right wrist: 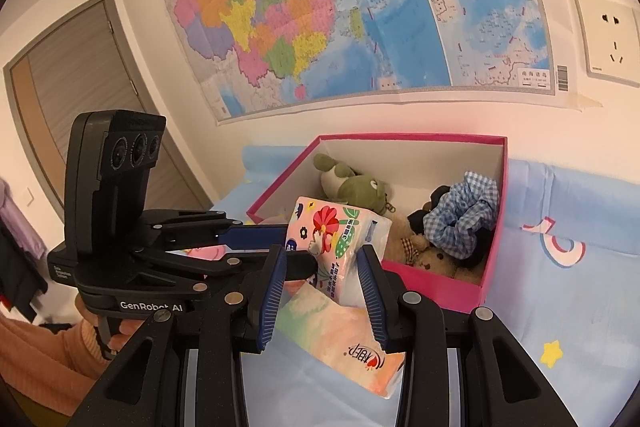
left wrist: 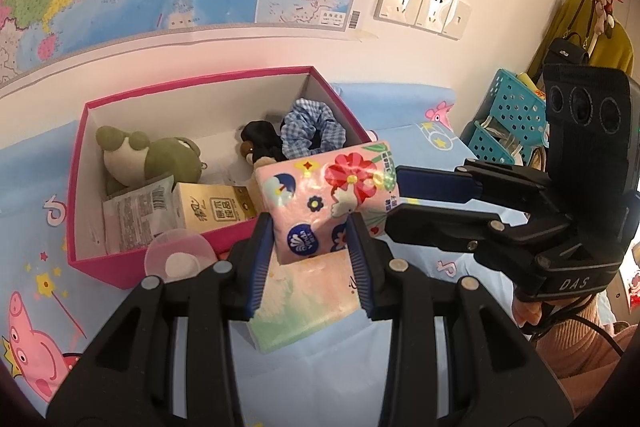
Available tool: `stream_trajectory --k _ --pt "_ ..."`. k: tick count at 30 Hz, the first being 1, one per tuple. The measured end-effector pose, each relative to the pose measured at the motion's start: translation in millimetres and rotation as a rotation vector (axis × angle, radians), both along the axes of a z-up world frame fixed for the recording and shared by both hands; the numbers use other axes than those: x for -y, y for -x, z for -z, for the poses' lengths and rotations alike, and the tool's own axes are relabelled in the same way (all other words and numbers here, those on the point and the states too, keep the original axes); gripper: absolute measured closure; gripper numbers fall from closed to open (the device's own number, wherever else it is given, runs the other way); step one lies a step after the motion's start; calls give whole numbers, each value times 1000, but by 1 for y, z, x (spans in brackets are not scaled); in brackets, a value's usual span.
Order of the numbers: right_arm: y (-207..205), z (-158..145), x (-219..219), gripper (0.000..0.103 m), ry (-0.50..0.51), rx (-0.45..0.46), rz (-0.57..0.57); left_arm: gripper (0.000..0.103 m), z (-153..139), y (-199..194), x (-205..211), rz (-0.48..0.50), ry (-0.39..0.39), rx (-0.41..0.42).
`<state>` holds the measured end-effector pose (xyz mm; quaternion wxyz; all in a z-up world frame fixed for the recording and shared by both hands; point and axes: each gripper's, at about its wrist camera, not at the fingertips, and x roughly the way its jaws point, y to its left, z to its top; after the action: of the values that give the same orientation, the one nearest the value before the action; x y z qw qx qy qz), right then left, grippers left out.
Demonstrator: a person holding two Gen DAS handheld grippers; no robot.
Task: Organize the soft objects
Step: 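Carry the floral tissue pack over the pink box with the right gripper, then lower the floral tissue pack into the box and open the right gripper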
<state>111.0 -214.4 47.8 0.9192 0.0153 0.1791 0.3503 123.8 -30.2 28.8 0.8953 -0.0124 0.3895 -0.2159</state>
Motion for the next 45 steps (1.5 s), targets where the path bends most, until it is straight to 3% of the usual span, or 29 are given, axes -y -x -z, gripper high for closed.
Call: stream_trajectory --k 45 --pt "-34 -12 -13 64 -23 -2 25 64 -4 -40 -12 -64 -26 -4"
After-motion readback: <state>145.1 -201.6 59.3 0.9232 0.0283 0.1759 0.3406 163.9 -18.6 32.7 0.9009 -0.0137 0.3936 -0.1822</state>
